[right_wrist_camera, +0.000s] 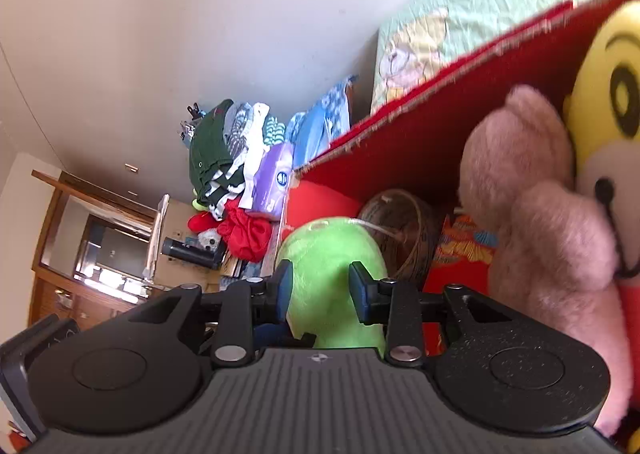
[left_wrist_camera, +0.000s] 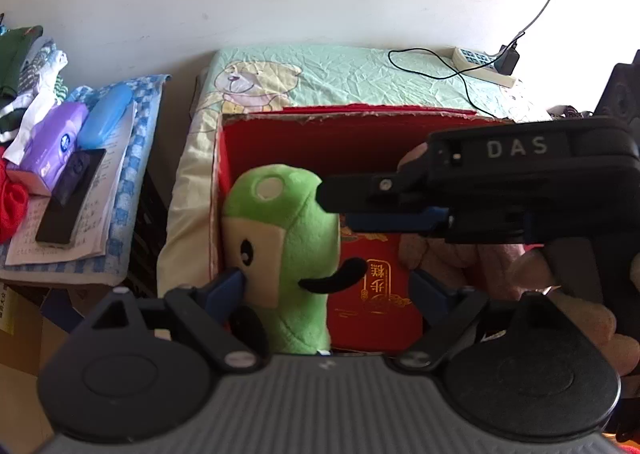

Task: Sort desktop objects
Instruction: 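Lower the green plush into the box beside the pink teddy bear, then open the right tool to release the green plush in the box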

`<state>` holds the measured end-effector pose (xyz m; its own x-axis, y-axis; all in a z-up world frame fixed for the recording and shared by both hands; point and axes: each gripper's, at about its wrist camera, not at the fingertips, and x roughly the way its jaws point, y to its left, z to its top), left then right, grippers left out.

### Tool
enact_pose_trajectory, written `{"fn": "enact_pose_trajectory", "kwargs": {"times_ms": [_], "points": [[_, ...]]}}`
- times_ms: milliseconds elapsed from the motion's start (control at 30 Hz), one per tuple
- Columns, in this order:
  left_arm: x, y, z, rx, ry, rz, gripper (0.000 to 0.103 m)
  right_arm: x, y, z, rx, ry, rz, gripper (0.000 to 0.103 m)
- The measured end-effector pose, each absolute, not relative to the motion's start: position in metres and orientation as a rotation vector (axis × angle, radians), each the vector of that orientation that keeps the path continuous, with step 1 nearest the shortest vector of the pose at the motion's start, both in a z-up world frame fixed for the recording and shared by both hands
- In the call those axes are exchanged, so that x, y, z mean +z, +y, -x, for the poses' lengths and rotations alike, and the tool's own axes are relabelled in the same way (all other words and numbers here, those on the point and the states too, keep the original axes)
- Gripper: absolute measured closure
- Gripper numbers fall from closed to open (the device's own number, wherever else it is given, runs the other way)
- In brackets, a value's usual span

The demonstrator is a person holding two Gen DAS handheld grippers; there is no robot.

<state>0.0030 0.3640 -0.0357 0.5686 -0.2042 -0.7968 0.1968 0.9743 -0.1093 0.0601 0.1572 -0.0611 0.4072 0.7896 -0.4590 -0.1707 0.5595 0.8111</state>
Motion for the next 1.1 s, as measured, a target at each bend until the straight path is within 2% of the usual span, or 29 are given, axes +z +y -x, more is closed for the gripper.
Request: {"fn": "enact_pose_trajectory", "kwargs": {"times_ms": [767,1100], "points": [[-0.043,0.340,-0.009,-0.067,0.953,-0.079,0.012,-0.056,0.141,-0.021,0.526,0.824,-0.655,0.068],[-0.047,0.334,-0.010,-0.054,0.952,-0.097,0.004,-0.053,0.138,-0.008,0.474,0.794,-0.598,0.068]]}}
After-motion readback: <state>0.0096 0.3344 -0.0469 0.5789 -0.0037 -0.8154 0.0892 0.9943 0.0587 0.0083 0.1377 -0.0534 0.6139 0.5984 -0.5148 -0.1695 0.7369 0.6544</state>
